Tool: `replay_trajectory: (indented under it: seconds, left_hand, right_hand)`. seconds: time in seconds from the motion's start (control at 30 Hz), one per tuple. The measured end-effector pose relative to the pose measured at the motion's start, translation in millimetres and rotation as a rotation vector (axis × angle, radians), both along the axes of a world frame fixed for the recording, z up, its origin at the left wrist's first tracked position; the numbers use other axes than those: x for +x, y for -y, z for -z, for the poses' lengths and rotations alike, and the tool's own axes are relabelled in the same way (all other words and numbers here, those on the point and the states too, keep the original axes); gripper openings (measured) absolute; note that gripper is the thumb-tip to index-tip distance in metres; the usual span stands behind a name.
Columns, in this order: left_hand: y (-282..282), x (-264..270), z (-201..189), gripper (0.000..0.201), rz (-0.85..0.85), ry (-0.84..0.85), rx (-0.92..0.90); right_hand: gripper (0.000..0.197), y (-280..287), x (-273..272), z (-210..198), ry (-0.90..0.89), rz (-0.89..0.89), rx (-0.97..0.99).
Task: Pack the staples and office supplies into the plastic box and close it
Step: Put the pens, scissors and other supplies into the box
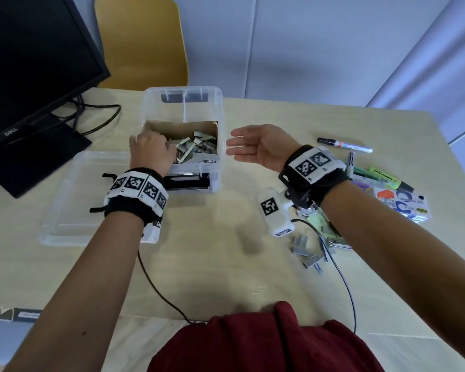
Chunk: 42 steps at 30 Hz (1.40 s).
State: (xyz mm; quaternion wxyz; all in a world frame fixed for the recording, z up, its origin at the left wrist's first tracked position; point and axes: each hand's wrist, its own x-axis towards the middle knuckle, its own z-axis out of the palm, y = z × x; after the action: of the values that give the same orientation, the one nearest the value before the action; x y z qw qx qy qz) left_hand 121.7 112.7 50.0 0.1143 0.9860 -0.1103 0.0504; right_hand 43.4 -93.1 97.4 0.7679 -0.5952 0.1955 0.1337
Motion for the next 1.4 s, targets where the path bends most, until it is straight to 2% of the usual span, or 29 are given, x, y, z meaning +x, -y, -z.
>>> replay_trajectory:
  seconds: [0.07,0.17,0.27,0.37,0.5,0.6,0.73,0.87,1.07,1.4]
  left_hand:
    - [10,-7,-4,0.027,-0.011,0.043,-0.099]
    - [41,-23,-17,0.024,0.066,0.091,-0.23]
    - [83,-37,-29,0.023,0.205,0.137,-0.35]
    - [122,-47,-32,0.021,0.391,0.139,-0.379]
    - [161,-48,-7,0.022,0.49,-0.074,-0.262]
    - [181,-49,23,0.026,0.6,-0.194,-0.152]
    - [202,-51,53,0.026,0.69,-0.279,-0.071]
    - [219,-54,70,0.03,0.715,-0.265,0.047]
    - [217,-55,81,0.03,0.614,-0.218,0.028]
    - [187,-46,76,0.021,0.587,-0.307,0.063]
  right_hand:
    - [0.018,28,-10,6,-0.008,0.082,-0.034]
    - [0.019,66,-23,14,-0.047,0.176,-0.09]
    - [0.02,96,-31,19,-0.104,0.225,-0.22]
    - [0.026,118,-38,23,-0.179,0.226,-0.41]
    - [0.024,133,-39,43,-0.242,0.051,-0.742]
    - [0.027,134,-33,58,-0.198,-0.068,-1.063]
    - [0.038,131,-20,61,-0.169,-0.237,-1.214]
    - [0.043,130,-7,66,-0.172,-0.444,-1.392]
    - [0.033,128,-14,75,-0.139,-0.526,-1.474]
    - [0.025,104,-42,85,-0.099,-0.419,-1.302]
